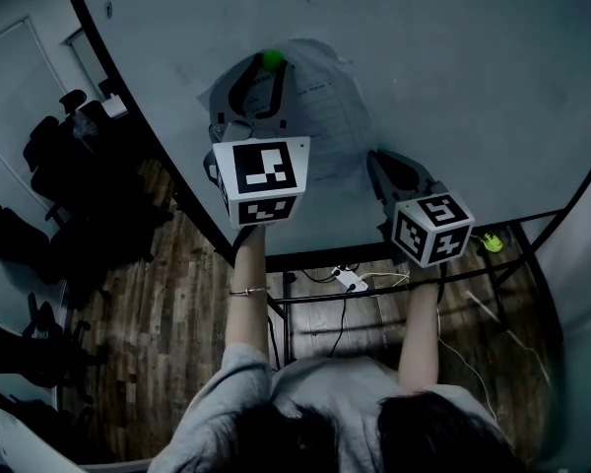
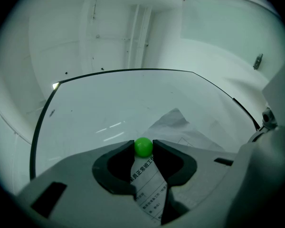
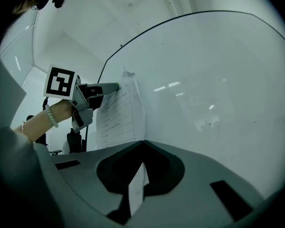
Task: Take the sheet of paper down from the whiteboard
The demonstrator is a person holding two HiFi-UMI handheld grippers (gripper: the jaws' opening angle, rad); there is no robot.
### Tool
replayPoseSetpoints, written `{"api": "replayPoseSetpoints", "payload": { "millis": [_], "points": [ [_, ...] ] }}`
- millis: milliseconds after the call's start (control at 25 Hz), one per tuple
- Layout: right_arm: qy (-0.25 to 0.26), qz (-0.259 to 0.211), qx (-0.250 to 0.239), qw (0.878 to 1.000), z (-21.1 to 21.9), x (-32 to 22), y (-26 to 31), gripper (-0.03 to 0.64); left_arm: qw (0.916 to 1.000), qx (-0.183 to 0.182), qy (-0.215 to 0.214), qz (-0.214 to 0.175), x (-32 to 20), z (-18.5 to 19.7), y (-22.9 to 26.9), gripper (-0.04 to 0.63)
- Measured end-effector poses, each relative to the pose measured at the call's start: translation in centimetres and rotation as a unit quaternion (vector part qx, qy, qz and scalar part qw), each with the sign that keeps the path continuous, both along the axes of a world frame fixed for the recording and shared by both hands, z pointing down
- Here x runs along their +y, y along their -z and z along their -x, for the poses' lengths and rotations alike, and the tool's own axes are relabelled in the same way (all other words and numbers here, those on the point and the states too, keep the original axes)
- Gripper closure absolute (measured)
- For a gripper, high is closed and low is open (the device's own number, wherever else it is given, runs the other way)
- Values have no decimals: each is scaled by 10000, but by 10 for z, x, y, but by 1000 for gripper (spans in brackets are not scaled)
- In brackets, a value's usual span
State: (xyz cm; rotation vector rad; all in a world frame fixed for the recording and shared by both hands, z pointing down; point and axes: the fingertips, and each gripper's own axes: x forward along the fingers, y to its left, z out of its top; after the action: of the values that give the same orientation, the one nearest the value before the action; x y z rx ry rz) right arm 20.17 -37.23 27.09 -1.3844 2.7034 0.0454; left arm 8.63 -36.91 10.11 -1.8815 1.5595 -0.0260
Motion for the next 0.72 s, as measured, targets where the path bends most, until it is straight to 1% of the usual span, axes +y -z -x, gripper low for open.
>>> {"api": "replayPoseSetpoints", "payload": {
  "millis": [240, 520, 600, 720],
  "points": [
    [-16, 165, -50, 9999, -2, 3, -7, 615, 9999, 120, -62, 23, 3, 2, 0, 483],
    [-193, 452, -2, 9988, -15, 3, -25, 615, 9997, 225, -78, 29, 4, 2, -1, 483],
    [-160, 476, -89, 9987, -17, 4, -26, 615, 9997, 242, -75, 26, 4, 2, -1, 483],
    [-200, 488, -51, 9986, -19, 4, -26, 615, 9996, 274, -77, 33, 4, 2, 0, 483]
  ]
}}
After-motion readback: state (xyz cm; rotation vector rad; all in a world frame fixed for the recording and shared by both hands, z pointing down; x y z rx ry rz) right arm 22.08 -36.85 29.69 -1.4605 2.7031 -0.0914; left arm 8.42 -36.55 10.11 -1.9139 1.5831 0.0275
